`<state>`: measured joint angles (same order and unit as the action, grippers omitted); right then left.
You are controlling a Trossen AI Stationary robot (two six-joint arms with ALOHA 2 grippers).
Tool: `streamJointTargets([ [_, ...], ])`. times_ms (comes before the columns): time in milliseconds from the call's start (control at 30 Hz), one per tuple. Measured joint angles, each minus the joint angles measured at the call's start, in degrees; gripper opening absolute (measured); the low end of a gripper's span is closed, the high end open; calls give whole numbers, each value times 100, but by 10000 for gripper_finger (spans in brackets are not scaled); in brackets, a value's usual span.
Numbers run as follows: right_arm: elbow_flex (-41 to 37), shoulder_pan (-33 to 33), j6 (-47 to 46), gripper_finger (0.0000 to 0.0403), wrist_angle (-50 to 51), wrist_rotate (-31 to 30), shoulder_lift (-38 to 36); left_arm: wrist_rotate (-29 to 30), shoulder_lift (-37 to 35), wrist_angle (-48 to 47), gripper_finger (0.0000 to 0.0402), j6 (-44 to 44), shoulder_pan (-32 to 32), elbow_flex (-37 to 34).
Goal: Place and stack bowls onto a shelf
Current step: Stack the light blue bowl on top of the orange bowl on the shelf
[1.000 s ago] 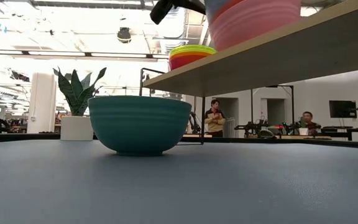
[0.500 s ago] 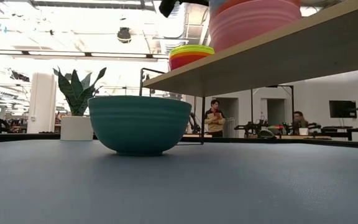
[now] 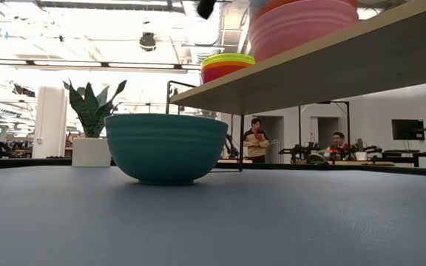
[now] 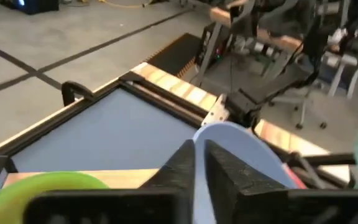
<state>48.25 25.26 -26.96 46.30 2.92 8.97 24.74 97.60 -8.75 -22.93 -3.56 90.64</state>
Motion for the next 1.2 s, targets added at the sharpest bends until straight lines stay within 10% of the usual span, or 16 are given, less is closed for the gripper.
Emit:
streamJointTargets([
  [1200,0,0,-7,245,7,2,0,-562,312,97,0,561,210,-122],
])
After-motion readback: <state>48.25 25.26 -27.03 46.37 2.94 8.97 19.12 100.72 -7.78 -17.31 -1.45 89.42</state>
